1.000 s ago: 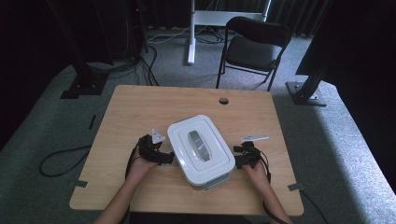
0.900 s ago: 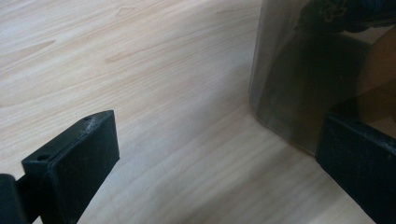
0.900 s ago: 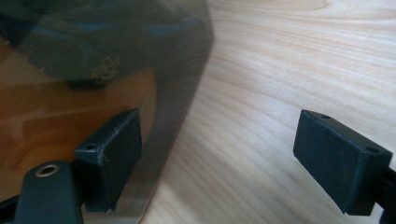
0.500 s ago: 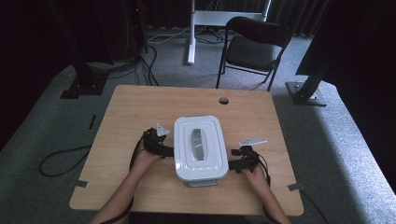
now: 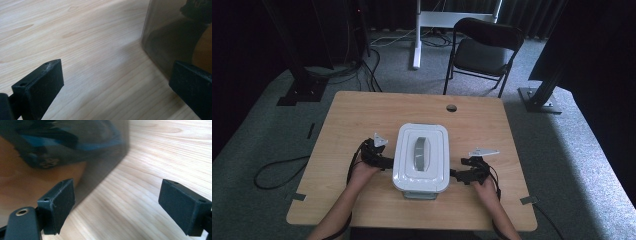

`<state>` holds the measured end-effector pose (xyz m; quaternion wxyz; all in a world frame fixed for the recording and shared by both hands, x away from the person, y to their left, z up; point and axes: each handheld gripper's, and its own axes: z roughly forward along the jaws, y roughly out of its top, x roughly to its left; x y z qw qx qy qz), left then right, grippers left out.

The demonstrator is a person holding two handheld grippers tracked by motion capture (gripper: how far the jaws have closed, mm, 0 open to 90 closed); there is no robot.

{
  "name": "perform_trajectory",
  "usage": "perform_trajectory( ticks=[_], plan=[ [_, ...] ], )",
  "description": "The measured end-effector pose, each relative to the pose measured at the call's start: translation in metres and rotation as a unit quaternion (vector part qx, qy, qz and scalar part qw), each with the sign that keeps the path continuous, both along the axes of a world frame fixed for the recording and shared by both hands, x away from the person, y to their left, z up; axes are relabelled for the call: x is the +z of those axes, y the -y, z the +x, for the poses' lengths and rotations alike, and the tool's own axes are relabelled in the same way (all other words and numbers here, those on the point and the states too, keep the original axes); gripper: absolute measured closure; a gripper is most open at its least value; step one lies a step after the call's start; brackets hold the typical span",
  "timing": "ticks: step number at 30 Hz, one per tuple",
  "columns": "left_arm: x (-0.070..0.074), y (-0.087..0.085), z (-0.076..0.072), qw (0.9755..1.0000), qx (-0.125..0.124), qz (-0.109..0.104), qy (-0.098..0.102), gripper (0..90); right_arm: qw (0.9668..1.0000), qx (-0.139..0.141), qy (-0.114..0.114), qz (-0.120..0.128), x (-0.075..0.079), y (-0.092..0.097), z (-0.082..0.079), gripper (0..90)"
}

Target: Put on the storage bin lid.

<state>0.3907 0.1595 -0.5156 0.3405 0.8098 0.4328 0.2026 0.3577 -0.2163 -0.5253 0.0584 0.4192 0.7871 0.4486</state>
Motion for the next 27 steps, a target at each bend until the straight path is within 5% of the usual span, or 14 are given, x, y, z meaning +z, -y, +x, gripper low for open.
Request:
perform_trajectory(
  ticks=[9,27],
  plan=[
    [0.000,-0.013,-0.014,0.9998,-0.014,-0.013,0.009,0.1,0.9995,-0.017,0.000,-0.028,-0.008,0.013,-0.002,13.0],
    [0.000,-0.036,-0.036,0.9994,-0.003,-0.028,0.018,0.1,0.9971,-0.056,0.041,-0.030,-0.001,0.030,-0.014,13.0]
  ],
)
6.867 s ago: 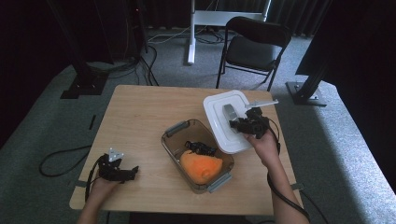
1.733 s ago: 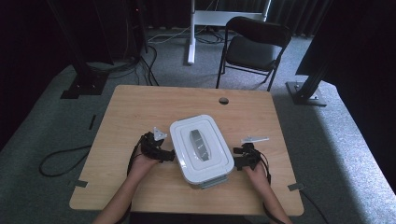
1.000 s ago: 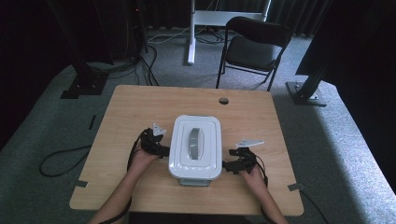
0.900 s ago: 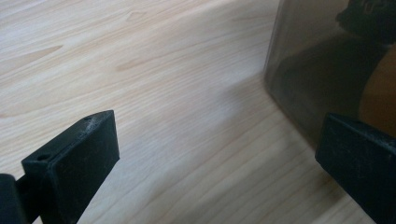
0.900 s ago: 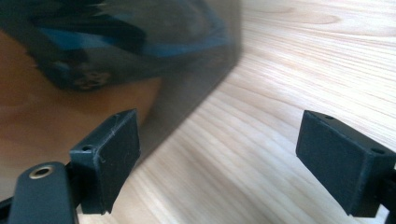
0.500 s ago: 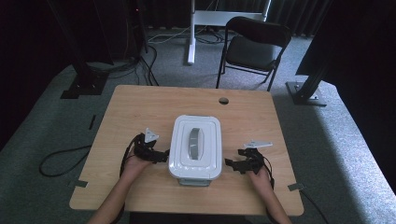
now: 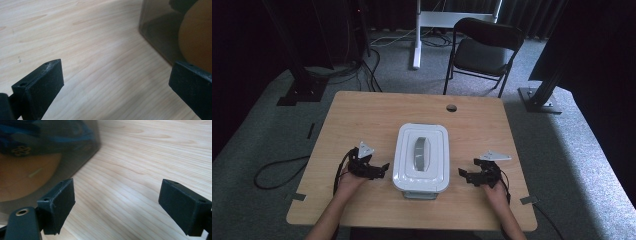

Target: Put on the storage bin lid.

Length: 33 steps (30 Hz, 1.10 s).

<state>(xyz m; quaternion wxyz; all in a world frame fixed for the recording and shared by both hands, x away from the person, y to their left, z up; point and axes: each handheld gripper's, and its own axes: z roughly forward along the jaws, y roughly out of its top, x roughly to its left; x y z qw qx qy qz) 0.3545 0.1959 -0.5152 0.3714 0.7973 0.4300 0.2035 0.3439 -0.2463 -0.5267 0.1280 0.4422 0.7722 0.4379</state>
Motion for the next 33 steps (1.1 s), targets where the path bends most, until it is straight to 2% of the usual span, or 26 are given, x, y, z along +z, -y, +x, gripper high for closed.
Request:
perform_trajectory(
  ticks=[3,4,6,18,22,33],
  plan=[
    [-0.002,-0.006,-0.005,1.0000,0.003,-0.001,-0.002,0.1,1.0000,-0.007,0.005,-0.001,0.000,0.003,-0.002,13.1],
    [-0.003,-0.007,-0.006,1.0000,0.005,-0.001,-0.002,0.1,0.9997,-0.020,0.010,-0.001,0.000,0.007,-0.005,13.1],
    [-0.004,-0.010,-0.009,0.9999,0.010,-0.001,-0.002,0.1,0.9996,-0.027,0.013,-0.004,0.000,0.009,-0.007,13.3],
    [-0.009,-0.034,-0.026,0.9995,0.030,-0.007,-0.003,0.1,0.9983,-0.057,0.006,-0.006,-0.003,0.024,-0.018,13.2],
    [-0.012,-0.043,-0.032,0.9993,0.038,-0.004,-0.005,0.1,0.9969,-0.073,0.011,-0.028,-0.004,0.027,-0.024,13.2],
    [-0.021,-0.062,-0.041,0.9980,0.060,-0.006,-0.016,0.1,0.9924,-0.119,0.004,-0.031,-0.008,0.047,-0.041,13.2]
  ],
)
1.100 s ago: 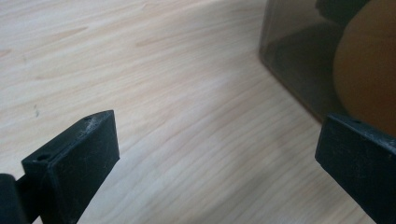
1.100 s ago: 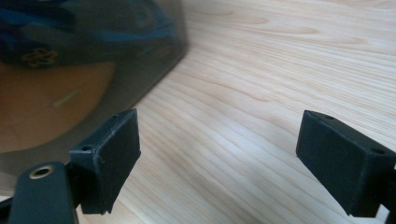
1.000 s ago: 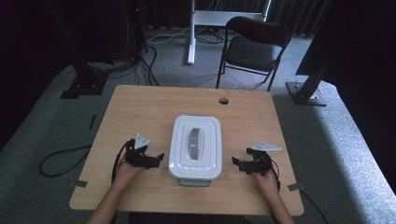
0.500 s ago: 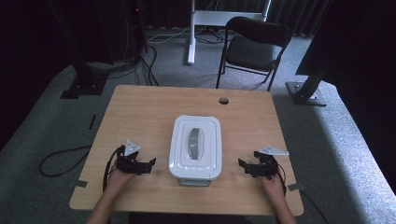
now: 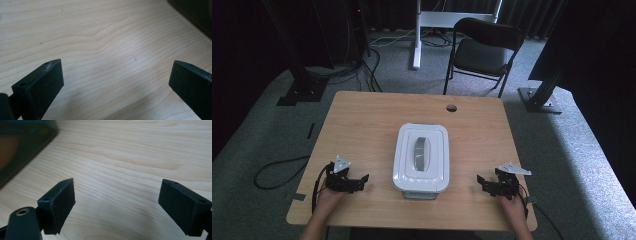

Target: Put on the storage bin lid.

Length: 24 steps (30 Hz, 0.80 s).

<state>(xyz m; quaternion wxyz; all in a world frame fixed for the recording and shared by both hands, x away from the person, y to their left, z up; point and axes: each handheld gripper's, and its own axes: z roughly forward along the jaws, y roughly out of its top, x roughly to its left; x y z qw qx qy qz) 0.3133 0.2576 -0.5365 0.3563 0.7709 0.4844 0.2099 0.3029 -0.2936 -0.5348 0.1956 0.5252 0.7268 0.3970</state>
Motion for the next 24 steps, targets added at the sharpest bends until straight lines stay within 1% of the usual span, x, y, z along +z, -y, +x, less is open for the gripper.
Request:
perform_trajectory(
  ticks=[1,3,5,6,9,12,13,14,16,17,18,19,21,24],
  plan=[
    [-0.001,-0.001,0.000,1.0000,0.003,0.001,-0.002,0.1,1.0000,-0.009,0.002,-0.002,0.000,0.002,-0.001,13.2],
    [-0.002,-0.003,-0.001,0.9999,0.012,0.005,-0.008,0.1,0.9999,-0.017,0.003,0.002,0.000,0.006,-0.002,13.1],
    [-0.003,-0.005,-0.002,0.9997,0.023,0.002,-0.011,0.1,0.9995,-0.032,0.007,0.007,0.001,0.011,-0.003,13.1],
    [-0.003,-0.007,-0.002,0.9995,0.029,0.004,-0.012,0.1,0.9991,-0.040,0.006,0.010,0.001,0.013,-0.002,13.1],
    [-0.005,-0.011,-0.003,0.9988,0.045,0.012,-0.018,0.1,0.9981,-0.061,0.008,0.011,0.001,0.017,-0.003,13.1],
    [-0.006,-0.017,-0.004,0.9978,0.061,0.009,-0.026,0.1,0.9958,-0.091,0.004,-0.011,-0.001,0.018,-0.003,13.1],
    [-0.006,-0.019,-0.005,0.9975,0.066,0.005,-0.026,0.1,0.9954,-0.094,0.004,-0.013,-0.002,0.020,-0.003,12.8],
    [-0.006,-0.020,-0.005,0.9970,0.072,-0.001,-0.026,0.1,0.9950,-0.098,0.003,-0.013,-0.002,0.021,-0.002,12.2],
    [-0.005,-0.022,-0.007,0.9960,0.086,0.000,-0.027,0.1,0.9940,-0.109,0.002,-0.010,-0.003,0.023,-0.002,12.2],
    [-0.005,-0.023,-0.008,0.9954,0.092,0.001,-0.028,0.1,0.9934,-0.114,0.003,-0.016,-0.004,0.024,-0.002,12.2],
    [-0.005,-0.024,-0.009,0.9948,0.097,0.003,-0.029,0.1,0.9924,-0.121,0.004,-0.023,-0.004,0.024,-0.002,12.2],
    [-0.005,-0.025,-0.010,0.9942,0.103,0.007,-0.030,0.2,0.9918,-0.126,0.003,-0.025,-0.005,0.025,-0.002,12.2],
    [-0.005,-0.028,-0.012,0.9927,0.116,0.014,-0.027,0.1,0.9909,-0.133,-0.001,-0.021,-0.005,0.027,-0.002,12.2],
    [-0.004,-0.034,-0.015,0.9900,0.137,0.016,-0.028,0.2,0.9888,-0.146,0.002,-0.034,-0.006,0.029,-0.002,12.2]
  ],
)
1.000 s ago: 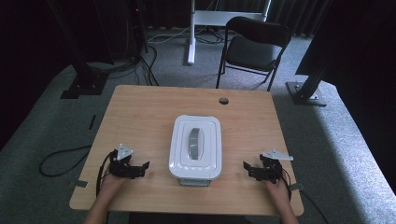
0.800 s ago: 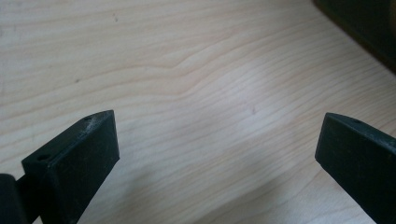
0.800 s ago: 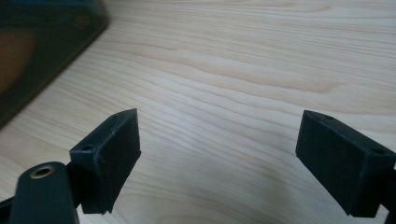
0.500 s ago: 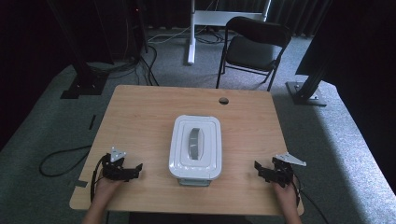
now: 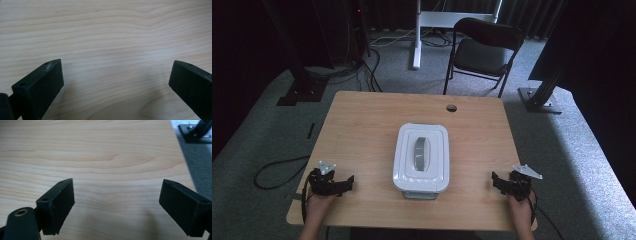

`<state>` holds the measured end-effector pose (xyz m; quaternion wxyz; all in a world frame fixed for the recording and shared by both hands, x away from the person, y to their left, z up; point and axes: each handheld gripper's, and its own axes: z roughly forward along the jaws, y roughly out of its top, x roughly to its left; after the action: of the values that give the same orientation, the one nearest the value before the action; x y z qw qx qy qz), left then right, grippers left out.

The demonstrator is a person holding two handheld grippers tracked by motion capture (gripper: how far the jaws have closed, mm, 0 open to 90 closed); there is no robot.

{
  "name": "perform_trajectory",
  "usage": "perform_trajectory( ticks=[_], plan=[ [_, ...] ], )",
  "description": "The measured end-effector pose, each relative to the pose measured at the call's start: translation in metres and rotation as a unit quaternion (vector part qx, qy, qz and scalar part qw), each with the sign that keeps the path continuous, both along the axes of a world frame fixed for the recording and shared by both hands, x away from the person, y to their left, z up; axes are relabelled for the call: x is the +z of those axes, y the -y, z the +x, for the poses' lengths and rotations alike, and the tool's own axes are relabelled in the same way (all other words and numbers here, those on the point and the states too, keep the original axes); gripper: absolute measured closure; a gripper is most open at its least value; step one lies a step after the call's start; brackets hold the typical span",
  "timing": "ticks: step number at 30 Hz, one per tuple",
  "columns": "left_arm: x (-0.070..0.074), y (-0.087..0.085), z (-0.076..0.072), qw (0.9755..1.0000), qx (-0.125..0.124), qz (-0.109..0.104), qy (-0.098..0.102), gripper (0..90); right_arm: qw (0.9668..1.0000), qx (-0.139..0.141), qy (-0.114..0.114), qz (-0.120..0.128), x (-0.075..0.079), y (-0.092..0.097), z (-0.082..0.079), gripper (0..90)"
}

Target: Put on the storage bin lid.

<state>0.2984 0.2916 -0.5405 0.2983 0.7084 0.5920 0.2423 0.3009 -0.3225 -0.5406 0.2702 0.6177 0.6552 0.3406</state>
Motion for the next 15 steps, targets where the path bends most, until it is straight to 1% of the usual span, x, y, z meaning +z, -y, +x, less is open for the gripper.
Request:
perform_trajectory(
  ticks=[1,3,4,6,7,10,13,15],
  plan=[
    [0.000,-0.002,-0.001,1.0000,0.004,0.000,-0.001,0.1,1.0000,-0.005,-0.003,-0.001,0.000,0.001,0.000,12.3],
    [-0.001,-0.006,-0.002,0.9999,0.013,0.000,-0.001,0.1,1.0000,-0.005,-0.003,0.007,0.000,0.004,0.000,13.0],
    [-0.001,-0.008,-0.002,0.9999,0.016,-0.001,-0.002,0.1,0.9999,-0.008,0.004,-0.006,0.000,0.004,-0.001,13.6],
    [-0.001,-0.010,-0.001,0.9998,0.021,-0.002,-0.001,0.2,0.9992,-0.013,0.008,-0.036,0.001,0.003,-0.001,13.6],
    [-0.001,-0.011,-0.001,0.9997,0.024,0.000,-0.003,0.2,0.9991,-0.018,0.007,-0.039,0.001,0.003,-0.001,13.6],
    [-0.002,-0.012,-0.001,0.9994,0.031,0.011,-0.009,0.1,0.9996,-0.018,-0.006,-0.019,-0.002,0.005,0.000,13.6],
    [-0.003,-0.015,0.000,0.9987,0.045,0.018,-0.016,0.1,0.9994,-0.021,-0.014,-0.025,-0.005,0.004,0.002,13.6],
    [-0.004,-0.018,0.000,0.9980,0.057,0.017,-0.021,0.1,0.9994,-0.019,-0.022,-0.017,-0.007,0.003,0.003,13.6]
  ],
)
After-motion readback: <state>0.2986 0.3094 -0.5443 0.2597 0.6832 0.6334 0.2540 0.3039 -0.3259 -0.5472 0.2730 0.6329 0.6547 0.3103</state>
